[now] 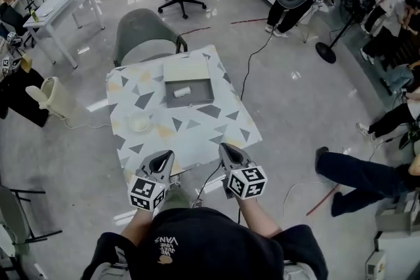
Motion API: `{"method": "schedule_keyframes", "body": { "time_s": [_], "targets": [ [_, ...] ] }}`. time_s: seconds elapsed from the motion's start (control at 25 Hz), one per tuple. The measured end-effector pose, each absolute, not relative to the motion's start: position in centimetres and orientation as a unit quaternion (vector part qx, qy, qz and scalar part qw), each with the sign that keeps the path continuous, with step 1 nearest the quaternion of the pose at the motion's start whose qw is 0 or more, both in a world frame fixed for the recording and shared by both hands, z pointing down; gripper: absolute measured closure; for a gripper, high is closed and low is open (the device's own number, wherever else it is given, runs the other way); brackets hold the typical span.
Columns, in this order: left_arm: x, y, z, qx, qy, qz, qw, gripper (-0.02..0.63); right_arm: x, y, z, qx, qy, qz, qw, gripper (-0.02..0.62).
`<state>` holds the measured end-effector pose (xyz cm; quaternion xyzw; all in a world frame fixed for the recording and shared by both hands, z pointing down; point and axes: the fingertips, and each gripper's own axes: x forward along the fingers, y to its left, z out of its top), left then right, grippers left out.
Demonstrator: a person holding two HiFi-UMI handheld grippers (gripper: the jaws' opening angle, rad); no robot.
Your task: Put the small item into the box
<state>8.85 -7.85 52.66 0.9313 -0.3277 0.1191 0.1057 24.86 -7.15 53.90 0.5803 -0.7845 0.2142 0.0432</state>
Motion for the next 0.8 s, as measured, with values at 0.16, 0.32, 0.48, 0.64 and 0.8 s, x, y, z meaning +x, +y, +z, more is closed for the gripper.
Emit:
{"method": "schedule_keyframes", "body": {
  "time_s": [0.16,0.32,0.48,0.64,0.8],
  "targets": [
    [9.1,-6.8,52.5,0.933,-0.325,0.114,0.103,0.6,25.0,-5.8,53.7,0.584,-0.783,0.21,0.042,0.594],
    [9.0,-6.0,52.6,0.933,-0.325,0.116,0.103,0.6,24.8,-4.9,53.2,0.584,-0.785,0.203,0.039,0.594],
    [9.1,-5.3,52.5,0.933,-0.324,0.119,0.103,0.6,24.8,-4.4,52.8,0.585,-0.786,0.197,0.038,0.595],
    [9.2,-4.9,52.6,0.934,-0.32,0.121,0.103,0.6,24.8,-4.1,52.8,0.585,-0.786,0.196,0.038,0.595],
    [9.4,-4.7,52.6,0.935,-0.318,0.122,0.102,0.6,24.7,-4.0,52.9,0.584,-0.787,0.196,0.038,0.595]
  ]
}}
